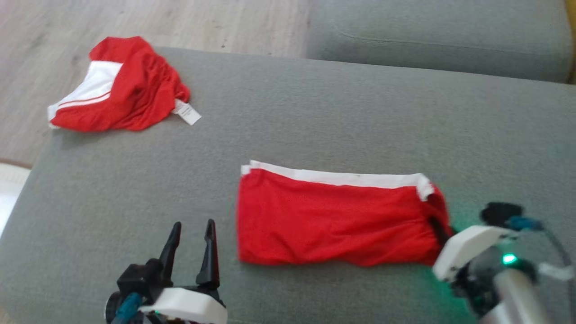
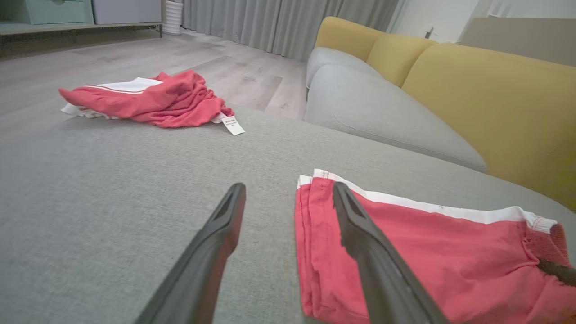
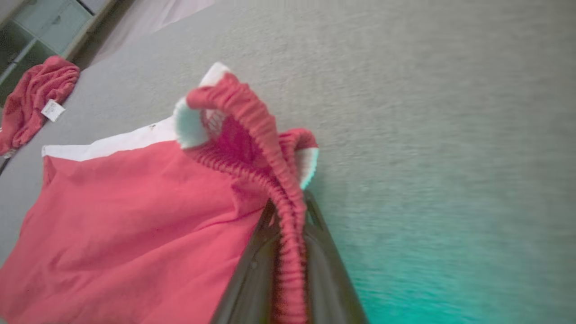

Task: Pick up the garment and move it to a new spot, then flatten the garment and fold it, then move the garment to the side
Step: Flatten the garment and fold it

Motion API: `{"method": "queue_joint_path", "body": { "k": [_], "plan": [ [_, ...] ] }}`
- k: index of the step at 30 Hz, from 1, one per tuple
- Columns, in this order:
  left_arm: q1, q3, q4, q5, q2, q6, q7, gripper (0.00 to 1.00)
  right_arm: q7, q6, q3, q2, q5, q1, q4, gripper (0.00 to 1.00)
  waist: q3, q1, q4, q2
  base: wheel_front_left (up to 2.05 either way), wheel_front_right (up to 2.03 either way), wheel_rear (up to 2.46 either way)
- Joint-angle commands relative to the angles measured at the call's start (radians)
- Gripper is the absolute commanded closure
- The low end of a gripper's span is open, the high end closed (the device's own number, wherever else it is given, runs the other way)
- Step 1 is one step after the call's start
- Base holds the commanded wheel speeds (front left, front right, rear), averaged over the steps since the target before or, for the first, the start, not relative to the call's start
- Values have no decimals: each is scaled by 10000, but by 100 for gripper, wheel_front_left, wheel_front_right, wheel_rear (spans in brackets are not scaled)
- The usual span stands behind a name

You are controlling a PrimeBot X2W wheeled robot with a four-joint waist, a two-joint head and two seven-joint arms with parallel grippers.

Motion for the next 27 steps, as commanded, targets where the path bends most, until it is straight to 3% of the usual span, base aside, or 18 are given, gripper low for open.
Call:
{"method": "queue_joint_path", "body": {
  "k": [1, 6, 9, 19, 27],
  "plan": [
    [-613, 289, -306, 97, 20, -52, -90, 0, 315, 71, -59, -501, -25, -394, -570, 100, -37, 0, -204, 0, 0, 0, 0],
    [-646, 218, -213, 103, -62, -76, -102, 0, 1566, 71, -741, -1329, 54, -77, -1533, 100, -59, 0, -521, 0, 0, 0, 0],
    [-655, 194, -170, 92, -83, -102, -108, 0, 2097, 71, -996, -1461, 67, 153, -2090, 100, -63, 0, -634, 0, 0, 0, 0],
    [-739, 59, -76, 85, -119, -170, -38, 0, 3235, 71, -299, -265, 1511, 552, -3954, 100, -238, 0, -593, 0, 0, 0, 0],
    [-691, -23, -76, 41, -93, -218, 5, 0, 2841, 71, 803, 48, 2617, 347, -4182, 100, -359, 0, -172, 0, 0, 0, 0]
  ]
}}
